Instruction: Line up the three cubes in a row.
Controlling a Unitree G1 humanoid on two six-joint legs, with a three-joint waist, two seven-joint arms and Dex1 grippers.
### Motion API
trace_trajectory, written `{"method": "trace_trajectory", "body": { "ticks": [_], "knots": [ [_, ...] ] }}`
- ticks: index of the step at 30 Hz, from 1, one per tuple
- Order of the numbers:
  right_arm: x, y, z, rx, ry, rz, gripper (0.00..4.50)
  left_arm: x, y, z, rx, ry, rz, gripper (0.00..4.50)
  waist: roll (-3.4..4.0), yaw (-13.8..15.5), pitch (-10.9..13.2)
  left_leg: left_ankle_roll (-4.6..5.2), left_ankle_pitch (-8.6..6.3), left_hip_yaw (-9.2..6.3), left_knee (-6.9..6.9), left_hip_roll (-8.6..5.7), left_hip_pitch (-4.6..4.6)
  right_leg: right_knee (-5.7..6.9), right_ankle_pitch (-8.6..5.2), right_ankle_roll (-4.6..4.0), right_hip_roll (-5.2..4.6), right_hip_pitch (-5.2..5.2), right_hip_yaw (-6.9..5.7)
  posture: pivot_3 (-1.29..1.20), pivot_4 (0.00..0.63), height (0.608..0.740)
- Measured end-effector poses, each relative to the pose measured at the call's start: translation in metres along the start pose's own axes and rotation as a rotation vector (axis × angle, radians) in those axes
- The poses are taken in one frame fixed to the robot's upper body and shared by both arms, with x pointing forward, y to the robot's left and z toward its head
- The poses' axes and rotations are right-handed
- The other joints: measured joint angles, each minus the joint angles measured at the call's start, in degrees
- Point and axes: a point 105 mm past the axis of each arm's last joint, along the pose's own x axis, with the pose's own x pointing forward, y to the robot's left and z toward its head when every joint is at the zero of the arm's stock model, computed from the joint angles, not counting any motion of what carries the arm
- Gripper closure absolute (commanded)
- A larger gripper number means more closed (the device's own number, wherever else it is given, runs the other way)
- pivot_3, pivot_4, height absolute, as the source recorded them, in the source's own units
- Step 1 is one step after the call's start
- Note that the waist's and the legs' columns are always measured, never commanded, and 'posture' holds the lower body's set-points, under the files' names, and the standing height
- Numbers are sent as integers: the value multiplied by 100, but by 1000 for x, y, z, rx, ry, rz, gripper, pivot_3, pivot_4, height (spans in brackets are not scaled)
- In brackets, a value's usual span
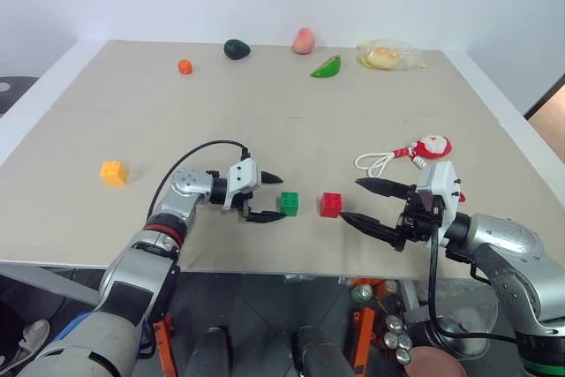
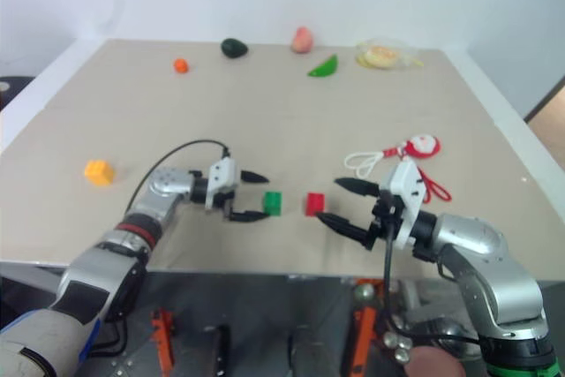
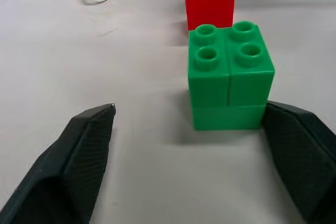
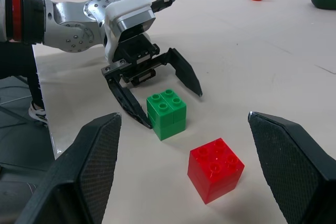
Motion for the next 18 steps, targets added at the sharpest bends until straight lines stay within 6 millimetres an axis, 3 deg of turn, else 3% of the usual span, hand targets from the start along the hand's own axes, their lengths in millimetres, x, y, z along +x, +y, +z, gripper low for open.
{"method": "trace_trajectory", "body": {
  "ticks": [4,12,18],
  "knots": [
    [2,-2,2,-2,-5,10,524,-5,1,-2,-13,-9,26,267,0,-14,0,11,7,0,0,0,3,0,14,-3,1,-4,1,0,150,740],
    [6,-8,4,-5,-11,33,524,-57,-1,-14,-72,-9,124,267,1,-68,1,11,7,-1,-9,7,-2,1,12,12,7,-5,-2,0,150,740],
    [13,-8,2,-8,-6,62,524,-83,6,-8,-146,-40,386,267,1,-9,1,8,5,-8,-12,8,-4,2,8,20,6,-5,-11,0,150,740]
  ]
}}
